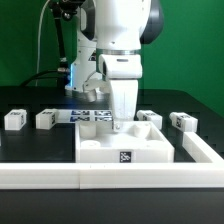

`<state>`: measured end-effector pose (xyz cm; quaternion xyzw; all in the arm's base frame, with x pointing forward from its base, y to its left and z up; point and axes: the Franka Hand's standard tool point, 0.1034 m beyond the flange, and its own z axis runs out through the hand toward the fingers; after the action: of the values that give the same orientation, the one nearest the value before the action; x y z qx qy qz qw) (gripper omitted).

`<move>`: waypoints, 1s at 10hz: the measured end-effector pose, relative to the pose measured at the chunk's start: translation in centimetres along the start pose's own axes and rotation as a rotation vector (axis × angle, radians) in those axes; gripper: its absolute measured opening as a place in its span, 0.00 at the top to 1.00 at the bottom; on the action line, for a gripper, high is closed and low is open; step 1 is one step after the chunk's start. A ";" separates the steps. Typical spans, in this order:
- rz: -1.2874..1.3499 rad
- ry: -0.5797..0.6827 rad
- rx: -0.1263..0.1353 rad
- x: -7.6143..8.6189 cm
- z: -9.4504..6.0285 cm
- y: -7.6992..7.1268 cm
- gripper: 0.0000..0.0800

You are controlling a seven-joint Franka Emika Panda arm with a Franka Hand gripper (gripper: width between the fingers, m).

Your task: Assemble one leg

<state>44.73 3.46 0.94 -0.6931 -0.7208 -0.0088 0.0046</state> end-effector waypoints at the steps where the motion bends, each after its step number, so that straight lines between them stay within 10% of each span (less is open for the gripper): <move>1: -0.013 0.005 -0.013 0.8 0.0 1.2 0.93; 6: 0.006 0.024 -0.036 2.9 0.1 3.4 0.93; 9: 0.006 0.024 -0.036 2.9 0.1 3.4 0.45; 10: 0.007 0.024 -0.036 2.8 0.1 3.4 0.45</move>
Offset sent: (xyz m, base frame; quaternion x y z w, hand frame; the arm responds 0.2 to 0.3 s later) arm 0.0295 0.0344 -0.0147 -0.0083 0.0211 0.0151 0.9996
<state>48.03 6.44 0.93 -0.6952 -0.7182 -0.0300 0.0006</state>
